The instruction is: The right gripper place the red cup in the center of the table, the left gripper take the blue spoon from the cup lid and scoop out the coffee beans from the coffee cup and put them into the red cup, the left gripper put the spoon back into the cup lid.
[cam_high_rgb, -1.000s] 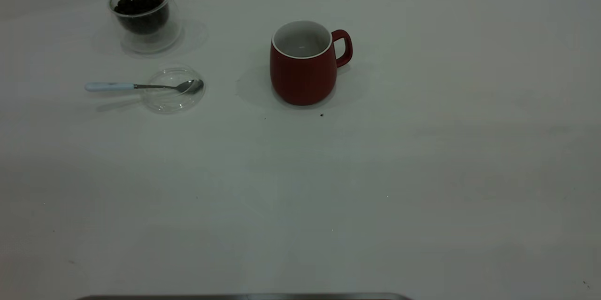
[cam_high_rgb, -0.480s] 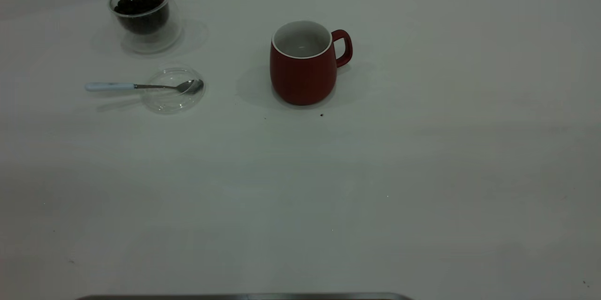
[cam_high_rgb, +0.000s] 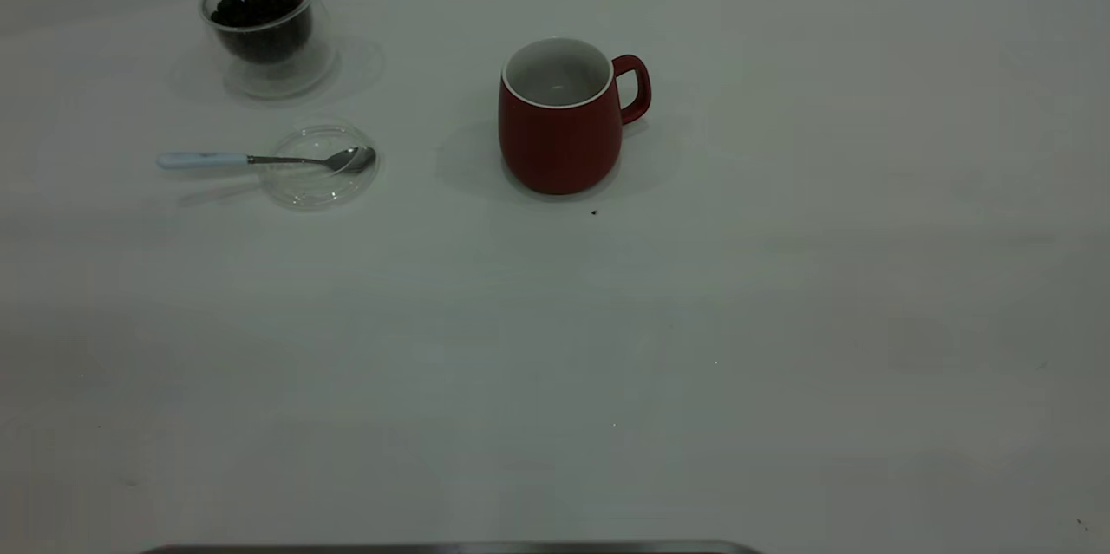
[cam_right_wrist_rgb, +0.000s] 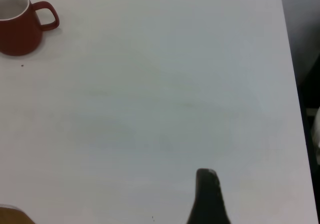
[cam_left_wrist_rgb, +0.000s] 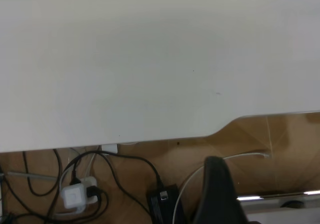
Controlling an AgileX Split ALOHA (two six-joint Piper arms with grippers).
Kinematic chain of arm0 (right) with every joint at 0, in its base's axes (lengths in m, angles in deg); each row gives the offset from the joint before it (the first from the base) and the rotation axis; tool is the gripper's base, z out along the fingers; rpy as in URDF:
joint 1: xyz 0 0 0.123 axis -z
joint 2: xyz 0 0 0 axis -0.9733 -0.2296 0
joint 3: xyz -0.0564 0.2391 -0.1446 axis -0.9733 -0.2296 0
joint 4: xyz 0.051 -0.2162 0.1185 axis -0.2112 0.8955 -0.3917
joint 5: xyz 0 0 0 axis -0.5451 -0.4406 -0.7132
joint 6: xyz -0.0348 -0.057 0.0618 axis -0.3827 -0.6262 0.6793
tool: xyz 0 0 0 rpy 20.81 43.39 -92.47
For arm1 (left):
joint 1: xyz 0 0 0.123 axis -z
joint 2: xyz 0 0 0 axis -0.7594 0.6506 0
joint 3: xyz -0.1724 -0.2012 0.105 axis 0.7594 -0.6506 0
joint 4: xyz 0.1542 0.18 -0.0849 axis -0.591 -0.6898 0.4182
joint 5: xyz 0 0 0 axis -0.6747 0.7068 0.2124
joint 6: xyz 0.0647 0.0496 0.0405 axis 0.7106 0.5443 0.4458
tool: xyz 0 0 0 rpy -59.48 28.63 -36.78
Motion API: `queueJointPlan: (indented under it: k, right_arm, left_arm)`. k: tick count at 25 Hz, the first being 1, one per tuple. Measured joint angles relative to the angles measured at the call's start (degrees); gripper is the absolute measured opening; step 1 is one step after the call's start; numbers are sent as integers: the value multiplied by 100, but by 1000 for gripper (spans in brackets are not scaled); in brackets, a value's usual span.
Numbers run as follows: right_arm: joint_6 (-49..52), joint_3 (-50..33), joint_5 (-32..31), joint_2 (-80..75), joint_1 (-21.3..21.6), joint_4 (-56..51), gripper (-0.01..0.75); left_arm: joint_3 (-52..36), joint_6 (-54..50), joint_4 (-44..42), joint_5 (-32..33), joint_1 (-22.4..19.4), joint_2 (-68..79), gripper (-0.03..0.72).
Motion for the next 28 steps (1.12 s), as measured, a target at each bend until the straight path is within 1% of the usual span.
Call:
queueJointPlan:
  k: [3,11,15,28]
  right_arm:
    - [0,0,0,0,0,0,590]
    - [0,0,0,0,0,0,590]
    - [0,0,0,0,0,0,590]
    - [0,0,0,0,0,0,590]
  left_arm:
    - [0,0,0,-6,0,-144,561]
    - [0,0,-47,10,0,-1322,561]
    - [0,-154,-141,36,0,-1652,561]
    - [0,-272,-150,48,0,-1775,561]
